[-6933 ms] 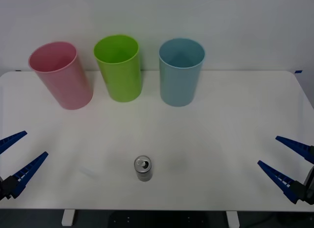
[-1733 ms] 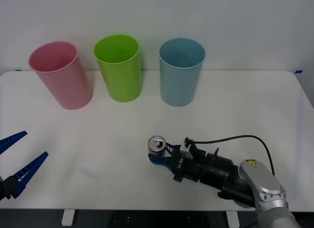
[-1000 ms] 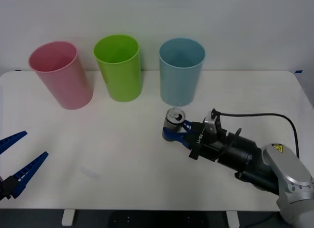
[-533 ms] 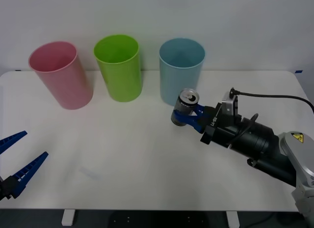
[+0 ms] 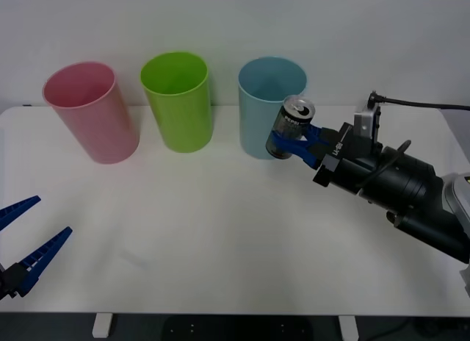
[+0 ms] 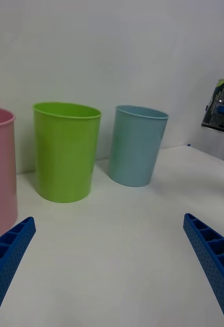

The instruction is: Grasp the object on the table and drop it into the matching bin: aluminum can to the light blue bin, PET bottle to the pink bin.

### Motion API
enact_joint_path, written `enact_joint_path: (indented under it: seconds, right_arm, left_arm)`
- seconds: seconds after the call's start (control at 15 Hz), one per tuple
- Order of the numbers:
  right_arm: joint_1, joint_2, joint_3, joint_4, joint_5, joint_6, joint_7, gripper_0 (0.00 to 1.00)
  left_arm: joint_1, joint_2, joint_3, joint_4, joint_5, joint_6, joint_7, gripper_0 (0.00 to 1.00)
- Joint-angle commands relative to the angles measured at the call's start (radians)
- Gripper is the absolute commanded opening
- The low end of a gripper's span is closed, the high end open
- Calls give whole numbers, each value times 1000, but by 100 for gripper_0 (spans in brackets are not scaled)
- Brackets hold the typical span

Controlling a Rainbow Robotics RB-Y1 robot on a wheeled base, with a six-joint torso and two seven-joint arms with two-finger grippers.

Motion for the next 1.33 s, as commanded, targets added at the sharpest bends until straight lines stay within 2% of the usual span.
enact_joint_path:
  seconds: [0.07, 0.2, 0.4, 0.87, 1.33]
  right_arm:
    - [-50, -20, -3, -4, 1, 40, -24, 0]
    - [-90, -31, -4, -1, 13, 78, -41, 0]
    - [-182, -36, -10, 45, 77, 107, -116, 0]
    - [-457, -8, -12, 378, 131, 119, -103, 0]
    - [-631, 84, -15, 652, 206, 254, -75, 4]
  left_arm:
    - [0, 0, 0, 0, 0, 0, 0, 100]
    - [0, 0, 0, 0, 0, 0, 0, 100]
    - [0, 0, 0, 0, 0, 0, 0, 100]
    - [0, 0, 0, 0, 0, 0, 0, 100]
    - [0, 0, 0, 0, 0, 0, 0, 100]
